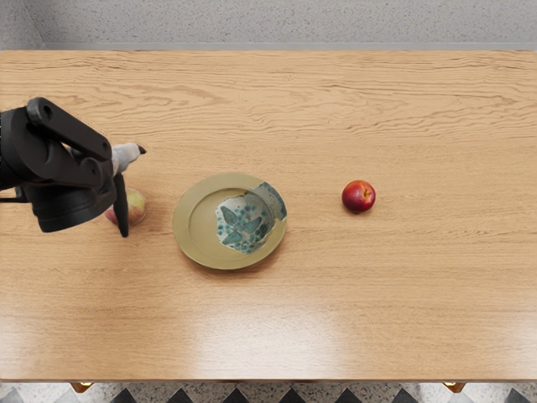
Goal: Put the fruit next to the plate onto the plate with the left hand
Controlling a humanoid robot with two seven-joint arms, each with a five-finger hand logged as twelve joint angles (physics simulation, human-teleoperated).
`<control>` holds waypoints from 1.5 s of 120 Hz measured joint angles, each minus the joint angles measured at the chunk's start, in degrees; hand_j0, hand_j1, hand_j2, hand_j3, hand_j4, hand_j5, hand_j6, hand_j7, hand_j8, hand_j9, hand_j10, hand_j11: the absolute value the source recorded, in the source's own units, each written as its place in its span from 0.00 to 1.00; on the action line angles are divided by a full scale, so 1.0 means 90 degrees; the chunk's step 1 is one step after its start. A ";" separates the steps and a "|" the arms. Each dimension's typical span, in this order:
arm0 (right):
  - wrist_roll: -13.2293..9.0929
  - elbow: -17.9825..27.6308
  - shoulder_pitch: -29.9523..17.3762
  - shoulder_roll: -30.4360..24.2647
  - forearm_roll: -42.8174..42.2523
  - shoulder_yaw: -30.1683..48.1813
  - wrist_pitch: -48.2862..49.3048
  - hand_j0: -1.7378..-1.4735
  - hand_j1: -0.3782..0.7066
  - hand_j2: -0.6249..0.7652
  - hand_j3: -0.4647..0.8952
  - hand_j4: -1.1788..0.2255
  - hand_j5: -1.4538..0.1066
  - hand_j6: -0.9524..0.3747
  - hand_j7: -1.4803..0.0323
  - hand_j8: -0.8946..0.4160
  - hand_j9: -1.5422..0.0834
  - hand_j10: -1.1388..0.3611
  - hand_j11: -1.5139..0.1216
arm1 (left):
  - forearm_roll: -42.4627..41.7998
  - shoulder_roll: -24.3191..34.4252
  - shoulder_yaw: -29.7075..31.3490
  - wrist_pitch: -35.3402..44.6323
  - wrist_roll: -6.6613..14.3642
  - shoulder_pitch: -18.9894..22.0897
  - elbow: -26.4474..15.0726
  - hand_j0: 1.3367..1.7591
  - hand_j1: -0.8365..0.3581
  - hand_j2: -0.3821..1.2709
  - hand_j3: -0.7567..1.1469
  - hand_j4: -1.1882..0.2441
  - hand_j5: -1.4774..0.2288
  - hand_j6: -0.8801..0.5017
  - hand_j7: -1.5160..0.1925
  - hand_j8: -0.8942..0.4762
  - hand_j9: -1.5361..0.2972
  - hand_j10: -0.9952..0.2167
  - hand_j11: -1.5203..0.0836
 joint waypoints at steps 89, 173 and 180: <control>0.0000 0.0000 0.0000 0.0000 0.0000 0.0000 0.0000 0.30 0.04 0.45 0.34 0.83 0.92 0.71 0.97 0.67 0.94 0.75 0.91 | -0.0247 -0.0008 0.0408 0.0468 -0.0010 0.0561 0.0189 0.76 0.83 0.25 0.40 0.72 0.74 0.52 0.76 0.53 0.72 0.69 0.82; 0.0000 0.0000 0.0000 0.0000 0.0000 0.0000 0.0000 0.30 0.04 0.45 0.34 0.83 0.92 0.71 0.97 0.67 0.94 0.75 0.91 | -0.0233 -0.0410 0.0068 0.0651 0.0009 0.1019 0.0600 0.76 0.79 0.26 0.40 0.69 0.71 0.49 0.73 0.50 0.69 0.65 0.78; 0.0000 0.0000 0.0000 0.0000 0.0000 0.0000 0.0000 0.30 0.04 0.45 0.34 0.83 0.92 0.71 0.97 0.67 0.94 0.75 0.91 | -0.0238 -0.0410 0.0073 0.0653 0.0009 0.1020 0.0605 0.76 0.77 0.26 0.40 0.67 0.69 0.47 0.72 0.49 0.68 0.64 0.77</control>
